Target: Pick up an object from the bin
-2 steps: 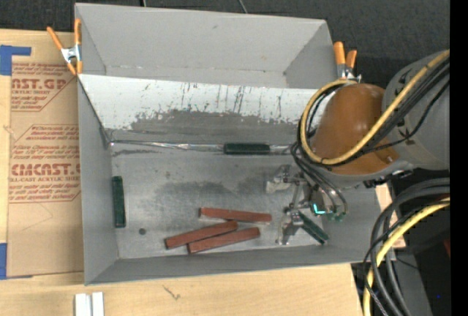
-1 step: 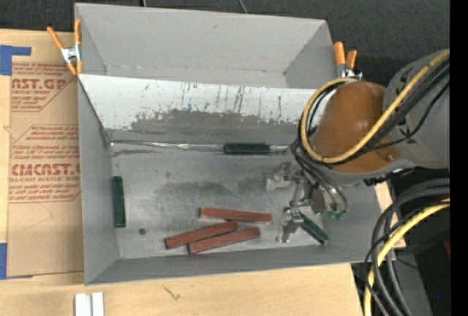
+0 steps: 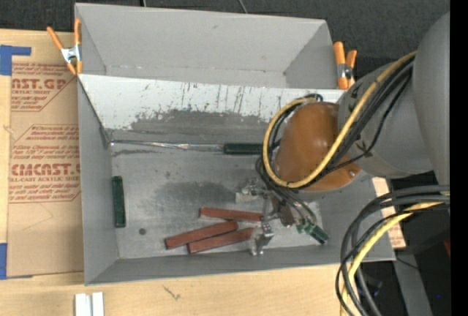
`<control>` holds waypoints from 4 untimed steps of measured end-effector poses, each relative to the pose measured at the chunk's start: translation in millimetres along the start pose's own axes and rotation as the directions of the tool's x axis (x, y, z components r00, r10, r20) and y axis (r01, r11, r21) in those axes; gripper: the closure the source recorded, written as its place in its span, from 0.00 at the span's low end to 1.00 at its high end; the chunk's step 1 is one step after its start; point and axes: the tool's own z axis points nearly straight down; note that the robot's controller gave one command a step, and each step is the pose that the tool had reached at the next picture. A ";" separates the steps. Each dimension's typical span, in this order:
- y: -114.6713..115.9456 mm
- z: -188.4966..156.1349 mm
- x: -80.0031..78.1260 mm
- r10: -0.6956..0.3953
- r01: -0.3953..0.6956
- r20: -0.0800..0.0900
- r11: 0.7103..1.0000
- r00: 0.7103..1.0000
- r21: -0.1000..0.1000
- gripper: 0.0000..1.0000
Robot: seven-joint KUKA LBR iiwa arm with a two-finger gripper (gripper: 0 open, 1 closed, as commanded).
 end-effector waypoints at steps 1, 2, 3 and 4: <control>19.9 2.4 -2.3 -0.064 0.064 0.008 0.998 0.998 0.000 0.00; 32.9 -13.6 -3.6 -0.132 0.132 -0.001 0.991 0.991 -0.002 0.00; 49.3 9.5 -8.9 -0.175 0.175 0.018 0.985 0.984 0.002 0.00; 63.5 10.6 -20.8 -0.217 0.217 0.016 0.976 0.976 0.006 1.00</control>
Offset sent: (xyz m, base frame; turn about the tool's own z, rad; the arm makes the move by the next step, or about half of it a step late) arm -0.0007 0.0321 0.0134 -0.1306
